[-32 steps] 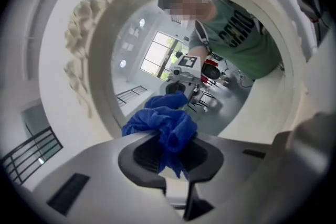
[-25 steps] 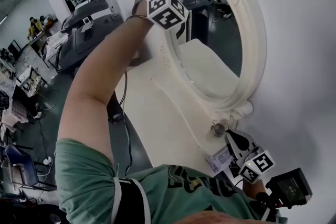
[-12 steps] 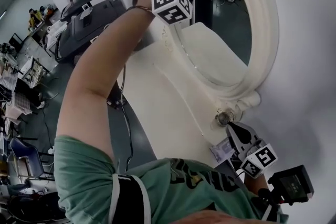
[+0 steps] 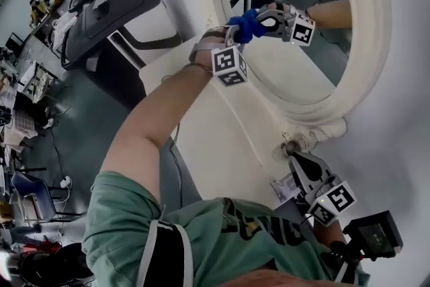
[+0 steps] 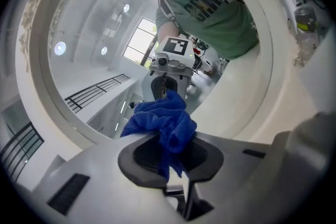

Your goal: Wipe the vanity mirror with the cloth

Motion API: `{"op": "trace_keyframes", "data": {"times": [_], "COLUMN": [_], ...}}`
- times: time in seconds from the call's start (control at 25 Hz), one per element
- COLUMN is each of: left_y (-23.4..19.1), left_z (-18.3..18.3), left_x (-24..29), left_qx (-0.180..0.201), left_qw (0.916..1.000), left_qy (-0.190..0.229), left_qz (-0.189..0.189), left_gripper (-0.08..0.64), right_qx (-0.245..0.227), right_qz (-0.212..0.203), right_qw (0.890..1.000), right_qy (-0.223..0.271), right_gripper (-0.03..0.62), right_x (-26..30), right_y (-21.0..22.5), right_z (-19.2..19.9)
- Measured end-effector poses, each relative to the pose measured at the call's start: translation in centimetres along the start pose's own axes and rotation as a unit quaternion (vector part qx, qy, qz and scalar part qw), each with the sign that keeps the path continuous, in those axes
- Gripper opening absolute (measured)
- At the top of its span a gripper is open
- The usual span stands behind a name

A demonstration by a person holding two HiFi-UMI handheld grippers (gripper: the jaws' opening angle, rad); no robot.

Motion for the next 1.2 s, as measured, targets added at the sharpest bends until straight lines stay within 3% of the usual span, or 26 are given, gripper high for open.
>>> {"op": "trace_keyframes", "data": {"times": [0.08,0.2,0.28,0.52,0.72,0.84,0.96,1.08,1.2], "left_y": [3.3,8.5,11.0,11.3,10.7,5.8,-3.5,-12.9,-19.3], "left_z": [1.0,2.1,2.6,2.6,3.0,2.7,1.3,-1.3,-4.7], "left_x": [1.7,3.7,4.4,4.7,4.9,2.9,-0.2,-4.5,-8.9], "left_qx": [0.000,0.041,0.064,0.082,0.064,0.024,-0.034,-0.068,-0.059], "left_qw": [0.9995,0.9953,0.9926,0.9908,0.9868,0.9934,0.9988,0.9955,0.9894], "left_qy": [-0.015,-0.040,-0.050,-0.048,-0.060,-0.035,0.006,0.057,0.097], "left_qz": [0.028,0.077,0.090,0.096,0.136,0.107,0.036,-0.034,-0.090], "left_gripper": [0.071,0.071,0.071,0.069,0.069,0.069,0.069,0.069,0.069], "right_qx": [0.000,-0.010,-0.002,0.017,-0.020,-0.028,-0.025,-0.021,-0.036], "right_qz": [0.002,0.016,0.016,0.007,0.015,0.027,0.028,0.018,0.024], "right_qw": [1.000,0.999,0.999,1.000,0.999,0.999,0.999,0.999,0.999], "right_qy": [-0.009,-0.036,-0.033,-0.018,-0.025,-0.016,0.004,0.029,0.028], "right_gripper": [0.012,0.012,0.012,0.012,0.012,0.012,0.012,0.012,0.012], "right_x": [0.4,0.6,0.5,0.5,0.6,-0.6,-1.4,-1.6,-1.7], "right_y": [0.3,0.6,0.4,0.3,0.4,0.5,0.6,0.6,0.9], "right_z": [0.3,1.2,1.1,0.6,0.7,0.4,-0.1,-0.4,-0.2]}}
Point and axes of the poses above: the fingertips, and each gripper's own axes: x forward along the fingers, y to its right, z out of its underside, the point moved 10 cm from there along -x, backward along the fingers, and after that the axes turned 13 degrees about -y, right-handed, at the moved point
